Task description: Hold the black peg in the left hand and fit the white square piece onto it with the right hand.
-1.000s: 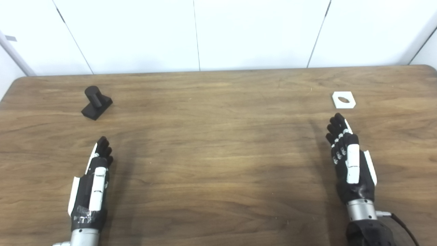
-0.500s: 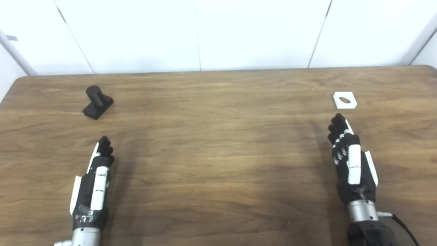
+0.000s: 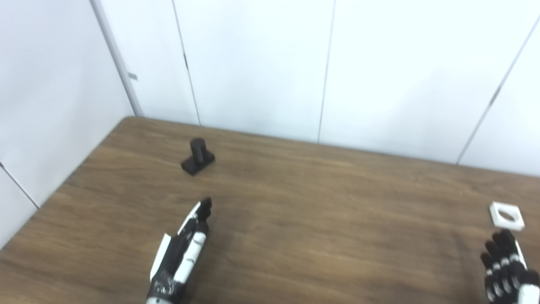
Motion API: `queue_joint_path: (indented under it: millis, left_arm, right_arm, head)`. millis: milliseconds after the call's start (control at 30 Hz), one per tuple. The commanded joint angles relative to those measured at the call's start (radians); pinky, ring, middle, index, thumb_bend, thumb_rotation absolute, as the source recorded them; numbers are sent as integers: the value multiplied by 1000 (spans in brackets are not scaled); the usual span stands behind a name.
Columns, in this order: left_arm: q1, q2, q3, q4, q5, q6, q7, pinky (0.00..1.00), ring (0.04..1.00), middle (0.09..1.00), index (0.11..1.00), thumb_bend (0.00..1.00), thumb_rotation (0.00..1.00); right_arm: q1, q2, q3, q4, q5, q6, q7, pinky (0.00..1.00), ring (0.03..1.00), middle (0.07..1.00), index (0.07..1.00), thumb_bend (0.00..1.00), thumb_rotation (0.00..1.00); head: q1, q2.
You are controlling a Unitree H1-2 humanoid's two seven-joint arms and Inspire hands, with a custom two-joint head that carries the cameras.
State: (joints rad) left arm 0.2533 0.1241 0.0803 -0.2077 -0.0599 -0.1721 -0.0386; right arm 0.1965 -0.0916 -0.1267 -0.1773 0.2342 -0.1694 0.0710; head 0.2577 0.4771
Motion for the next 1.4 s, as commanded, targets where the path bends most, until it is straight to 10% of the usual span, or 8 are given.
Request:
queue_joint_path:
  millis: [0, 567, 900, 1367]
  left_arm:
    - [14, -51, -22, 47, 12, -24, 13, 1000, 973, 968, 959, 481, 826]
    - [38, -40, -41, 10, 119, -21, 52, 968, 967, 973, 985, 452, 746]
    - [-43, 12, 13, -153, 451, 165, 144, 854, 877, 895, 903, 777, 192]
    - [-257, 152, 76, -173, 654, 538, 35, 844, 931, 919, 865, 888, 316]
  right_arm:
    - [78, -18, -12, 101, 5, -32, 21, 990, 970, 966, 955, 594, 971]
    - [91, -15, -21, 80, 14, -19, 35, 936, 940, 935, 917, 684, 929]
    - [89, -8, -24, 76, 12, -14, 25, 894, 920, 922, 901, 701, 911]
    - [84, 3, -22, 73, -10, -4, 13, 894, 918, 916, 898, 711, 902]
  head:
    - [4, -3]
    - [-39, 22]
    - [-45, 27]
    - [-52, 27]
